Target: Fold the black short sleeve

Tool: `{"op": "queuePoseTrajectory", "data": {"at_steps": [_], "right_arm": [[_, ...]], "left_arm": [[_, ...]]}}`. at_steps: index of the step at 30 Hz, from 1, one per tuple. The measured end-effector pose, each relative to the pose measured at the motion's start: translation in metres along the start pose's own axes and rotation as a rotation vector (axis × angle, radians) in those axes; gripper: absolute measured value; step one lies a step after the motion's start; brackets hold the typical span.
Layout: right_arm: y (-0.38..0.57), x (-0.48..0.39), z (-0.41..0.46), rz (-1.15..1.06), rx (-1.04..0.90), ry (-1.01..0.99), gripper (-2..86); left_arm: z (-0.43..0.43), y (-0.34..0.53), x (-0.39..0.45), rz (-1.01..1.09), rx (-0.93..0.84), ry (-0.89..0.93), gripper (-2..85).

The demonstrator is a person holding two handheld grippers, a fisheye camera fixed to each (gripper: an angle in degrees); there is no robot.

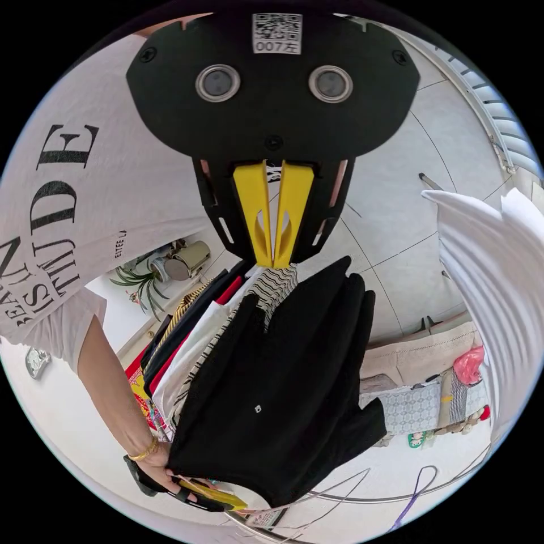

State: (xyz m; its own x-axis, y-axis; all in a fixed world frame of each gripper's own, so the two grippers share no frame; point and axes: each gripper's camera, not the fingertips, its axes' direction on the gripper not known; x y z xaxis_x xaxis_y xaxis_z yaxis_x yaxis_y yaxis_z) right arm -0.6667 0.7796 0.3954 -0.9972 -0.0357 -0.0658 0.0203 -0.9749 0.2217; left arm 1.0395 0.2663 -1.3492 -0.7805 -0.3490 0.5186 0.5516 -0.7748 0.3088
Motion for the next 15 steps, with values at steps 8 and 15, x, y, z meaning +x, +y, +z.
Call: {"op": "queuePoseTrajectory", "data": {"at_steps": [8,15], "right_arm": [[-0.009,0.031,-0.052,0.057,0.092,0.032,0.1],[-0.031,0.051,-0.063,0.133,0.077,0.008,0.1]], "left_arm": [[0.015,-0.021,0.014,0.057,-0.021,0.042,-1.0],[0.039,-0.056,0.039,0.154,-0.063,0.103,-1.0]]}}
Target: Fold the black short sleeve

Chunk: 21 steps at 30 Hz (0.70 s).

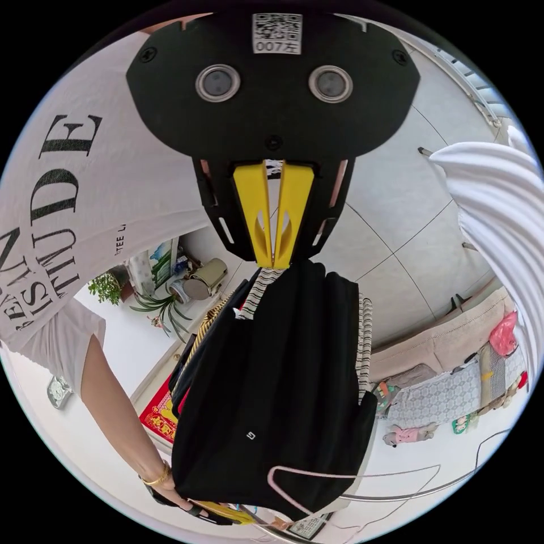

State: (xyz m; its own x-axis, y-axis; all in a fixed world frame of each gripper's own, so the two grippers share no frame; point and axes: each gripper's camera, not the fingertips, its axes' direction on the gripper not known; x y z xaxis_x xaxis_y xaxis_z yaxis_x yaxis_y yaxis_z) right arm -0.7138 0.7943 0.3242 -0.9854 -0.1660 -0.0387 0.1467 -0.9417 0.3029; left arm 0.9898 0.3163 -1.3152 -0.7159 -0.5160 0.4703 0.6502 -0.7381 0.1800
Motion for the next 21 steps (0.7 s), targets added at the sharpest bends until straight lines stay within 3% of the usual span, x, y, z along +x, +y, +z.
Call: {"op": "queuePoseTrajectory", "data": {"at_steps": [3,11,17,18,21], "right_arm": [[-0.015,-0.013,0.019,-0.06,-0.082,0.093,0.1],[0.017,0.002,0.075,-0.041,-0.208,0.06,0.0],[0.122,0.005,0.002,-0.11,-0.111,-0.092,0.0],[0.139,0.012,-0.023,-0.096,-0.093,-0.13,0.0],[0.176,0.026,-0.095,-0.044,-0.053,-0.168,0.0]], "left_arm": [[0.006,-0.012,0.008,0.011,0.012,0.039,-1.0],[0.009,-0.011,0.028,-0.001,0.019,0.008,-0.6],[0.004,-0.02,0.039,-0.045,0.078,-0.192,4.0],[0.002,-0.033,0.049,-0.028,0.124,-0.281,4.7],[0.011,-0.078,0.083,0.105,0.252,-0.321,7.0]]}}
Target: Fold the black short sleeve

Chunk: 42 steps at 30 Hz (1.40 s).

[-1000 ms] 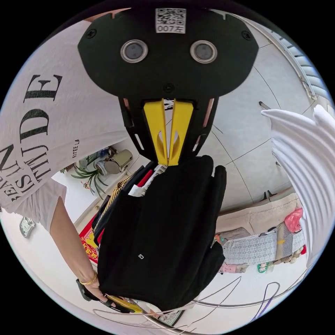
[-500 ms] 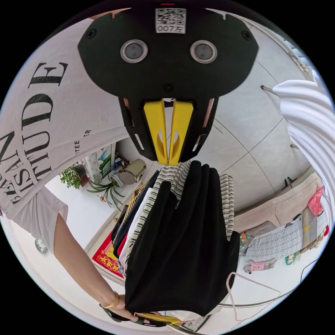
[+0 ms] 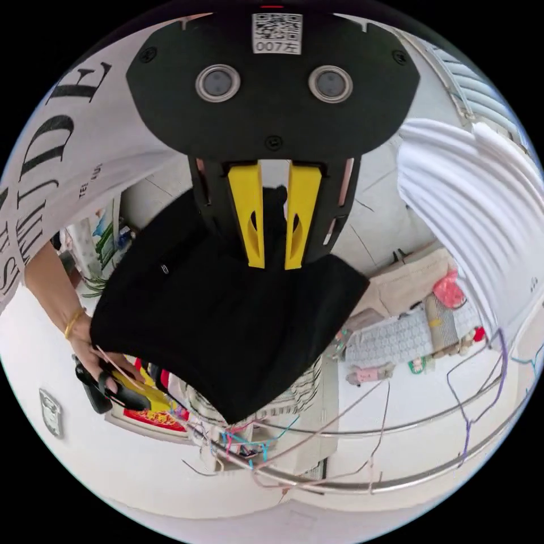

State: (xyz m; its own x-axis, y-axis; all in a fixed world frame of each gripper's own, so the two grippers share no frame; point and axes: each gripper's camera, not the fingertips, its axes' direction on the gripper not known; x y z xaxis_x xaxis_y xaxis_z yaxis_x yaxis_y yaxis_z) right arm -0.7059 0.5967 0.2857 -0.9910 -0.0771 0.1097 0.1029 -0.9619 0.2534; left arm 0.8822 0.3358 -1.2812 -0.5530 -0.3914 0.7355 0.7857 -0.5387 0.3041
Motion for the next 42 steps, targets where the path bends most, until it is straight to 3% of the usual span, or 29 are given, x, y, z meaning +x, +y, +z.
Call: {"op": "queuePoseTrajectory", "data": {"at_steps": [7,10,15,18,21,24,27,31,34,37,39,42], "right_arm": [[0.084,-0.051,-0.129,0.133,0.13,0.187,0.0],[0.122,-0.089,-0.17,0.202,0.2,0.288,0.0],[0.18,-0.173,-0.221,0.261,0.267,0.569,0.0],[0.215,-0.219,-0.245,0.31,0.308,0.747,0.0],[0.248,-0.265,-0.258,0.344,0.343,0.911,0.0],[0.279,-0.304,-0.273,0.377,0.419,0.989,-0.1],[0.3,-0.342,-0.286,0.398,0.47,1.061,-0.1],[0.313,-0.382,-0.301,0.416,0.477,1.134,-0.1],[0.326,-0.417,-0.311,0.421,0.5,1.157,-0.1],[0.342,-0.448,-0.312,0.469,0.52,1.236,-0.2],[0.355,-0.464,-0.309,0.555,0.565,1.325,-0.2],[0.361,-0.464,-0.301,0.655,0.552,1.422,-0.1]], "left_arm": [[0.084,-0.106,0.104,0.188,0.112,0.362,15.1],[0.131,-0.143,0.178,0.292,0.094,0.616,16.0],[0.204,-0.193,0.347,0.518,-0.059,1.082,0.3],[0.221,-0.211,0.44,0.605,-0.152,1.328,-0.6],[0.214,-0.215,0.534,0.739,-0.167,1.435,-0.5],[0.209,-0.218,0.614,0.775,-0.094,1.412,0.5],[0.211,-0.221,0.695,0.812,-0.036,1.426,9.7],[0.226,-0.208,0.823,0.933,-0.229,1.552,16.1],[0.231,-0.188,0.915,0.975,-0.307,1.672,12.6],[0.235,-0.178,0.986,0.995,-0.305,1.669,1.7],[0.245,-0.176,1.037,0.998,-0.462,1.841,-0.1],[0.246,-0.168,1.093,1.097,-0.512,1.862,-0.8]]}}
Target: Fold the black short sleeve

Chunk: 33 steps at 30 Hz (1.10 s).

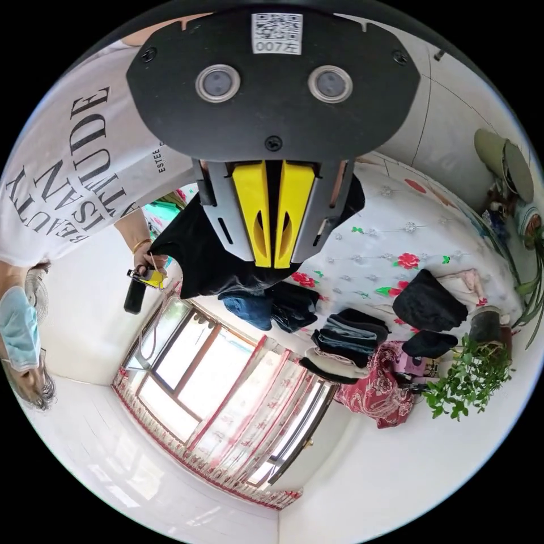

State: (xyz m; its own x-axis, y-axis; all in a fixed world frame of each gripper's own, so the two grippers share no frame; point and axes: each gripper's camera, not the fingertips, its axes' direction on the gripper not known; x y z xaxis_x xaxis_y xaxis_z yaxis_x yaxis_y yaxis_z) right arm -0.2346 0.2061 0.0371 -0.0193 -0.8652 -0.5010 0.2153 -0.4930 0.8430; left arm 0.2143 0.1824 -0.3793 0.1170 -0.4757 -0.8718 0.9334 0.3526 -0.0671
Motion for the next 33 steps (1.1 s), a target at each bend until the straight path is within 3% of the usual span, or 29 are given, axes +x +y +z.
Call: {"op": "queuePoseTrajectory", "data": {"at_steps": [5,10,15,19,23,27,29,33], "right_arm": [[0.004,-0.003,0.001,0.077,0.024,0.076,-0.2],[0.005,-0.003,-0.014,0.181,0.043,0.132,-0.3],[-0.016,0.002,0.048,0.201,-0.201,0.388,-0.2],[-0.02,0.016,0.103,0.213,-0.329,0.405,-0.2],[0.006,0.012,0.056,0.325,-0.187,0.504,-0.2],[0.051,-0.003,-0.03,0.474,0.108,0.481,-0.1],[0.067,-0.006,-0.047,0.524,0.148,0.489,-0.1],[0.1,-0.012,-0.076,0.585,0.267,0.471,-0.1]], "left_arm": [[0.034,-0.047,-0.066,-0.024,-0.033,-0.008,-0.9],[0.052,-0.09,-0.139,-0.048,-0.047,0.148,-1.0],[0.104,-0.143,-0.191,-0.037,-0.134,0.318,-1.0],[0.127,-0.172,-0.231,-0.081,-0.176,0.269,-1.0],[0.127,-0.191,-0.298,-0.19,-0.181,0.188,-1.0],[0.147,-0.186,-0.365,-0.425,-0.133,0.307,-1.0],[0.168,-0.187,-0.376,-0.487,-0.154,0.328,-1.0],[0.206,-0.212,-0.387,-0.492,-0.194,0.252,-1.0]]}}
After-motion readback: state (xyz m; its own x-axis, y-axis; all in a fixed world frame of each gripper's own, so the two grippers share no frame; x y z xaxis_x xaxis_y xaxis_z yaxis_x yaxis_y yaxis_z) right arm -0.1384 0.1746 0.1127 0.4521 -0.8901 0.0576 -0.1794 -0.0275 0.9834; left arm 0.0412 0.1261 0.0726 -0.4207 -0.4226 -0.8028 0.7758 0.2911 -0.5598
